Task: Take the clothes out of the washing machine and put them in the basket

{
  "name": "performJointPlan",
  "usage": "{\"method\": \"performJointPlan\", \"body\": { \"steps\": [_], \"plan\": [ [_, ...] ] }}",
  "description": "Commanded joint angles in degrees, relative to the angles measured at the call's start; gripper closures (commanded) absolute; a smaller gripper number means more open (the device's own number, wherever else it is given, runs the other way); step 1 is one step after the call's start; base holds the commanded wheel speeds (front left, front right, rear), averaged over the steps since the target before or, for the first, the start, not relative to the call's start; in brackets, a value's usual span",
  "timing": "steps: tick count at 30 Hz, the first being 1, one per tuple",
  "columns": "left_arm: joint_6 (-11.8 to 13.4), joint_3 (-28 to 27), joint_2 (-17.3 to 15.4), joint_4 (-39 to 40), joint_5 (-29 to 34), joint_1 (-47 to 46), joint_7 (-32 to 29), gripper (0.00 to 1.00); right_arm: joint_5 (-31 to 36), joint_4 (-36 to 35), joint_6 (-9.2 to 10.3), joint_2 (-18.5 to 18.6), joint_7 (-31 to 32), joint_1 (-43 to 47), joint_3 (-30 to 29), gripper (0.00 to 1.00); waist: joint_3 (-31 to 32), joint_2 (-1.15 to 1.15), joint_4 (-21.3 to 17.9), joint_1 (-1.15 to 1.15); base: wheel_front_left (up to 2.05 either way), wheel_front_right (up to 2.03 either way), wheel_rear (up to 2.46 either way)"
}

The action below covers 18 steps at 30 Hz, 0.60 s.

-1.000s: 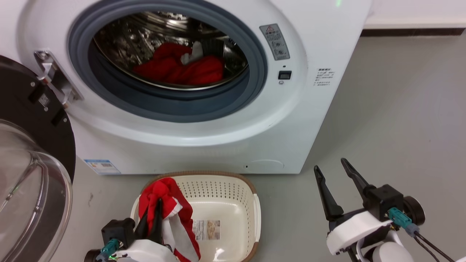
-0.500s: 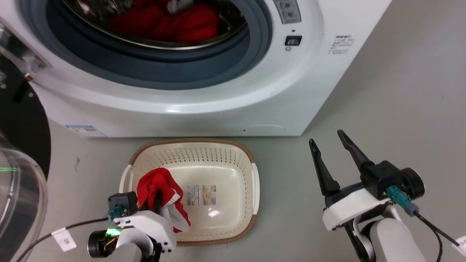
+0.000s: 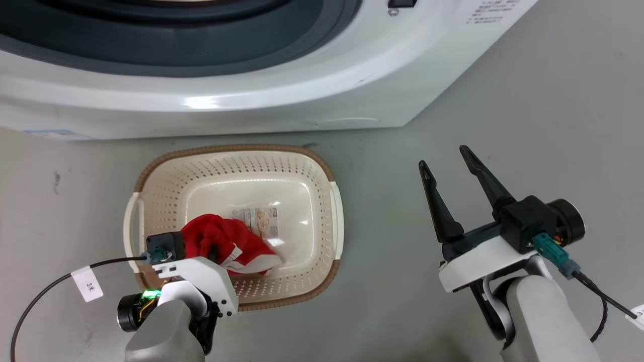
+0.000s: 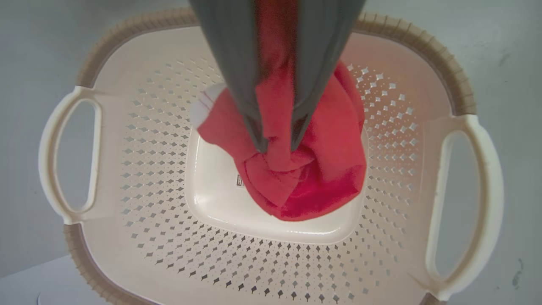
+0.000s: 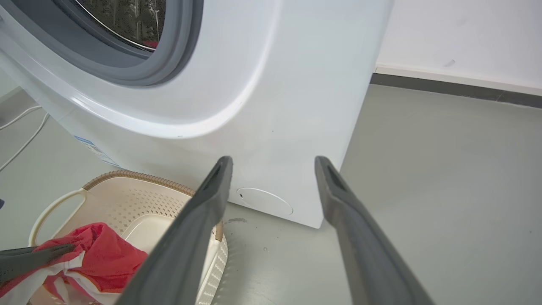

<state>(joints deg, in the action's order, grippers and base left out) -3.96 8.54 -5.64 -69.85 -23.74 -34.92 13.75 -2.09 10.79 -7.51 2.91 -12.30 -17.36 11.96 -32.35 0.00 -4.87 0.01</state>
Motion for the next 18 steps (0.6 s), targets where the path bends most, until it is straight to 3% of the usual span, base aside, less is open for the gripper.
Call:
{"method": "performJointPlan", "body": {
  "steps": [1, 8, 9, 10, 11, 18],
  "plan": [
    [0.22, -0.22, -0.09, -0.45, -0.27, -0.72, -0.26, 1.00, 0.01, -0.32, 0.04, -0.06, -0.38, -0.92, 0.13, 0.00, -1.64, 0.00, -0.68, -0.01, 0.00, 0.00, 0.00],
    [0.33, -0.38, -0.44, -3.14, -1.35, -2.19, -3.17, 1.00, 0.48, -0.34, 0.04, -0.06, -0.54, -1.89, 0.78, 0.00, -4.08, 0.00, -0.83, -0.01, 0.00, 0.00, 0.00],
    [0.22, -0.35, -0.46, -3.22, -1.48, -2.23, -2.92, 0.90, 0.46, -0.18, 0.04, -0.06, -0.59, -1.92, 0.73, 0.00, -4.16, 0.00, -0.73, -0.01, 0.00, 0.00, 0.00],
    [0.23, -0.10, -0.50, -3.31, -1.25, -2.15, -2.50, 0.67, 0.47, 0.00, 0.04, -0.06, -0.62, -2.03, 0.70, 0.00, -4.08, 0.00, -0.64, -0.01, 0.00, 0.00, 0.00],
    [0.10, 0.36, -0.52, -3.41, -0.79, -2.00, -2.31, 0.02, 0.42, 0.24, 0.04, -0.06, -0.69, -2.04, 0.70, 0.00, -3.79, 0.00, -0.56, -0.01, 0.00, 0.00, 0.00],
    [-0.41, 1.18, 0.22, -3.41, -0.48, 0.91, 0.86, 0.00, -0.27, 2.93, 0.04, -0.05, -1.25, -0.65, 1.11, 0.00, 2.91, 0.00, 0.49, -0.01, 0.00, 0.00, 0.00]
  ]
}}
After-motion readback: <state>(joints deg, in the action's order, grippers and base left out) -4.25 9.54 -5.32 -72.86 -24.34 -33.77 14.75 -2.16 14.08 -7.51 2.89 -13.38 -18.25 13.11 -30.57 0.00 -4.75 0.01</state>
